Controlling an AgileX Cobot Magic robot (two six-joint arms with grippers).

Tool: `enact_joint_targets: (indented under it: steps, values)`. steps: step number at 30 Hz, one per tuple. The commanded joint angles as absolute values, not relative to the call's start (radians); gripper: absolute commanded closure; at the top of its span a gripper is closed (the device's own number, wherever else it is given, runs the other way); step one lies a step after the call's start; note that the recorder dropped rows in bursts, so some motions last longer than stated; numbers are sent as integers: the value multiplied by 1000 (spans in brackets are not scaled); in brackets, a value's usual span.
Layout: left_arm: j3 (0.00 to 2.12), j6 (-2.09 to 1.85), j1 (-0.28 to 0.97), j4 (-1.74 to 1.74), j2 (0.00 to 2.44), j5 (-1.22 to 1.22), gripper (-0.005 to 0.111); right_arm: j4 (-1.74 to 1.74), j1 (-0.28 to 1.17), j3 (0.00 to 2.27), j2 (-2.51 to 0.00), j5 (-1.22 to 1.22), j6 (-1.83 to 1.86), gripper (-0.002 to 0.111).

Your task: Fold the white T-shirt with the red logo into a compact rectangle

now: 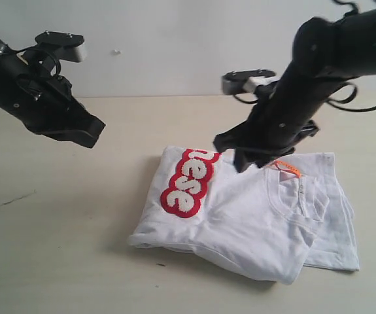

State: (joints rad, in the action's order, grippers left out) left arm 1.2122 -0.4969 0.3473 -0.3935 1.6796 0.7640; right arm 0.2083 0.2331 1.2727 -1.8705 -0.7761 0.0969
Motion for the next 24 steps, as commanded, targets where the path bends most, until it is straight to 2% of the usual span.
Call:
enact_joint_targets:
  steps: [1,8,24]
  values:
    - [1207,-493,348,-416,1669,741,107,127,110,1242,-1842,-869,52,60]
    - [1207,-493,348,-428,1669,753,107,205,-36,1131,-1847,-740,128,55]
    - [1207,-493,348,-430,1669,732,107,345,-42,1133,-2008,-674,268,55]
